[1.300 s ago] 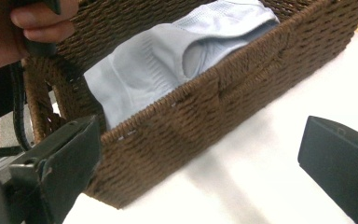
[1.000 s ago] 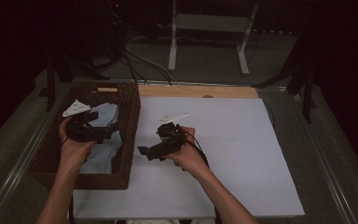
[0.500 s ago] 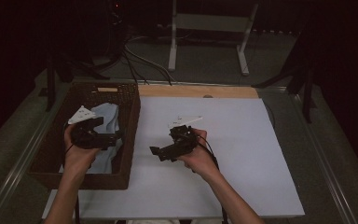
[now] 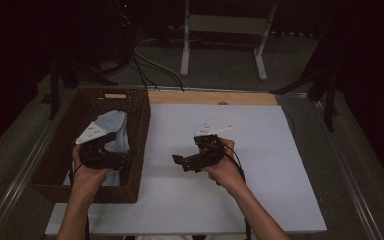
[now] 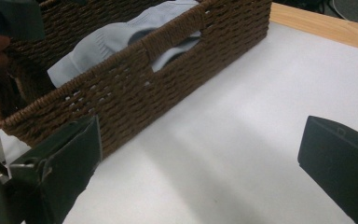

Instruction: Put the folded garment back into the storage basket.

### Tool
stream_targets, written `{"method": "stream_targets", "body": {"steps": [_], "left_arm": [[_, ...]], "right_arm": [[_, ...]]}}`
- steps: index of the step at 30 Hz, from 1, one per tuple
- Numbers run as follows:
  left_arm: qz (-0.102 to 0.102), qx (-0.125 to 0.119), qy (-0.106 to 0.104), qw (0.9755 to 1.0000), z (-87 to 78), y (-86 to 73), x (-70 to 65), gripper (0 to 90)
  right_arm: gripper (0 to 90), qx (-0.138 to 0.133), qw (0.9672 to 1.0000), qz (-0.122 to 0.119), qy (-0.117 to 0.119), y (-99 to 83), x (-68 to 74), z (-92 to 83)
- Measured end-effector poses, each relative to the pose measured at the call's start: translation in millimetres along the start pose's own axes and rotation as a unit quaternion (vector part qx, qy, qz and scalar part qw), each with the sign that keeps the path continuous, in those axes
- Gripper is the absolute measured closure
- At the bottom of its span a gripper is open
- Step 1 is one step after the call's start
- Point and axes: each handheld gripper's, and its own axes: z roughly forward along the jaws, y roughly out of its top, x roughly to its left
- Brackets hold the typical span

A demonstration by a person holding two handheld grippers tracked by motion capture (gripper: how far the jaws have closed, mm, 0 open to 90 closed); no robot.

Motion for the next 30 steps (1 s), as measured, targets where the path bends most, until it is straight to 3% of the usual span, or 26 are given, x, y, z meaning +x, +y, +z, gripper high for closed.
{"method": "stream_targets", "body": {"steps": [7, 30], "left_arm": [[0.004, -0.009, 0.001, 0.9999, -0.1, -4.7, -4.4, 2.2], [0.012, -0.002, -0.017, 0.9998, -2.2, -12.8, -10.3, 2.2]], "right_arm": [[0.0, -0.002, 0.9999, 0.001, -0.012, -5.9, -7.7, -6.8], [0.0, -0.033, 0.9985, 0.016, -0.04, -26.9, -24.9, -40.8]]}}
